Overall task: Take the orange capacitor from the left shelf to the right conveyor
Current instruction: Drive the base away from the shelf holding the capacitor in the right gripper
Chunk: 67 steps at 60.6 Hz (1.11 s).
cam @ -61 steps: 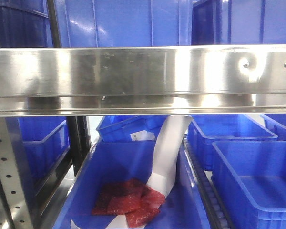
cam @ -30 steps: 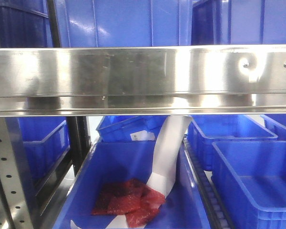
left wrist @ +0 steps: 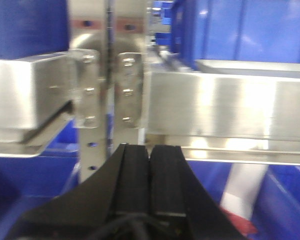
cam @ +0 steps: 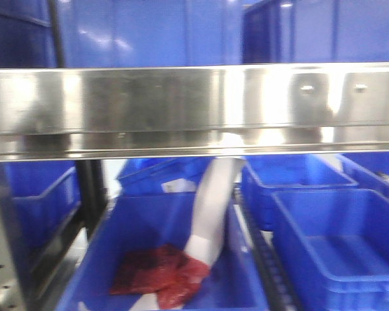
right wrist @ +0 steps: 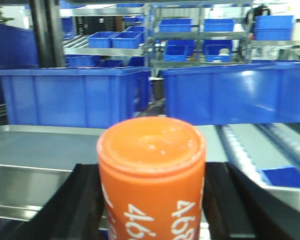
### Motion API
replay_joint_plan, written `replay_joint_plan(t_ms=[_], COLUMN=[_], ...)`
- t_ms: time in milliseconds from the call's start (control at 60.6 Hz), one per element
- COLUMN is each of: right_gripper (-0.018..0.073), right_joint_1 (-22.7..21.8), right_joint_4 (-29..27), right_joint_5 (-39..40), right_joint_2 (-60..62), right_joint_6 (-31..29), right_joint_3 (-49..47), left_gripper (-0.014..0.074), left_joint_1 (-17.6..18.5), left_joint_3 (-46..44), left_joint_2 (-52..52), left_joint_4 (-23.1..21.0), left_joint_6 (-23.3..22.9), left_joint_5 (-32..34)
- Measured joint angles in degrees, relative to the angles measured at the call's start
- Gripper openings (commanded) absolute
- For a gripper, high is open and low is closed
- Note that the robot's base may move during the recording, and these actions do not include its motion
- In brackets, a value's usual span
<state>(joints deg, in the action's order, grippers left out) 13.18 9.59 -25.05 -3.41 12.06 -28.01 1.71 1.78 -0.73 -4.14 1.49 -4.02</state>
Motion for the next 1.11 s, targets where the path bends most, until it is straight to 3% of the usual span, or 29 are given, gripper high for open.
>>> replay_joint_plan(t_ms=[1106], right_gripper=[0.0066], right_joint_1=[0.0], right_joint_4=[0.0], right_joint_5=[0.0], right_joint_2=[0.0], right_joint_6=[0.0], right_joint_3=[0.0], left_gripper=[-0.0127], left_joint_1=[0.0], left_joint_3=[0.0], left_joint_2=[0.0], left_joint_4=[0.0], left_joint_6=[0.0], left_joint_5=[0.0])
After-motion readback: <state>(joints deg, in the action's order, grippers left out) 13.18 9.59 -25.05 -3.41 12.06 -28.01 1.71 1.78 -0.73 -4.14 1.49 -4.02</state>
